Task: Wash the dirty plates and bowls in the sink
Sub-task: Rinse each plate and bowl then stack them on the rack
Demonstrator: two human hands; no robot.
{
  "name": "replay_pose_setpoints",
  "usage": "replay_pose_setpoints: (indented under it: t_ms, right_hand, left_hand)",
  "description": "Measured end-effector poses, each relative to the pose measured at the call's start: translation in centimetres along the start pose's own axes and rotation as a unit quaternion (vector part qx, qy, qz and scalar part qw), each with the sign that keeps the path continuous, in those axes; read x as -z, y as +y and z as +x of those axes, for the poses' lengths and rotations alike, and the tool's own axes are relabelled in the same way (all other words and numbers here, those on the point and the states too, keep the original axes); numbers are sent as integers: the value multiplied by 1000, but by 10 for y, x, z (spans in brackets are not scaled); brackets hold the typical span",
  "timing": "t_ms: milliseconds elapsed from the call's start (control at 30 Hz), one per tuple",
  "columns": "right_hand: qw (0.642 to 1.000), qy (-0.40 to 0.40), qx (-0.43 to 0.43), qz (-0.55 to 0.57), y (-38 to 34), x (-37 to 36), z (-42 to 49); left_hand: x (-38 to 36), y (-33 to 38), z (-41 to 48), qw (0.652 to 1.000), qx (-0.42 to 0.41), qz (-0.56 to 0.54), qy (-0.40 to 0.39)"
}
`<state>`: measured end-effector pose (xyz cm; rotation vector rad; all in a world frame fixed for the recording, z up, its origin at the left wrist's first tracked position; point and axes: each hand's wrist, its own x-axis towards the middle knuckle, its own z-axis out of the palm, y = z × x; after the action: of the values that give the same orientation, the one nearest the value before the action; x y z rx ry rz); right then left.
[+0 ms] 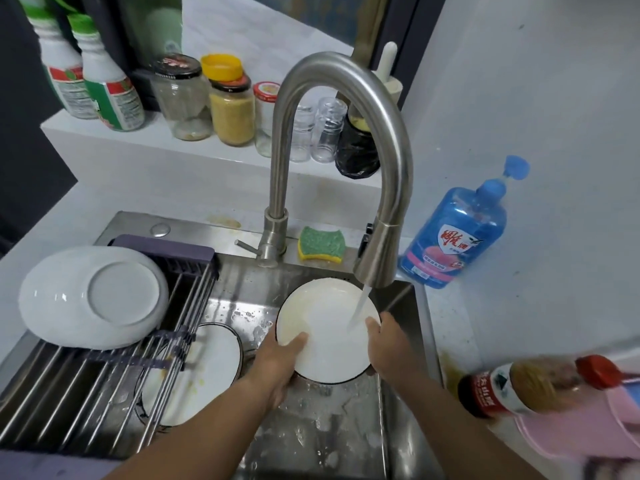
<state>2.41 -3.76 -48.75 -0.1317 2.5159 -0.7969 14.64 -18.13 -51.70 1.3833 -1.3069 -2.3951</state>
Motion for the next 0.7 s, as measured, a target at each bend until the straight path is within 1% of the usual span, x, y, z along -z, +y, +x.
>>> replay_pose_setpoints:
  t_ms: [67,100,167,267,300,400,500,633,700]
  right_hand:
    - [999,13,-21,39,1,-8,-1]
    - [998,21,-35,57,0,-11,-3]
    - [992,22,-48,118,2,-18,-5]
    - [975,-26,-52,215,7,-27,-12]
    - [974,-33,-49,218,5,-29,-14]
    - [981,-18,-32,191,10,-37,-7]
    - [982,-18,-19,186,5,-32,-7]
    - [985,18,-16,172,3,-30,-7]
    - [983,19,-28,182,4,-33,-6]
  left_hand:
    - [-6,-2,-7,998,50,-45,-17]
    - [-9,-2,-11,996,59,-55,-30]
    - [-9,0,-15,997,49,-35,-39]
    - [2,6,-10,999,24,-8,-33]
    - [6,8,-7,999,21,-2,-30]
    - [13,18,-2,999,7,28,-24]
    - [15,23,0,999,6,30,-22]
    - [16,11,3,999,-2,42,-26]
    - [11,0,-2,998,12,50,-34]
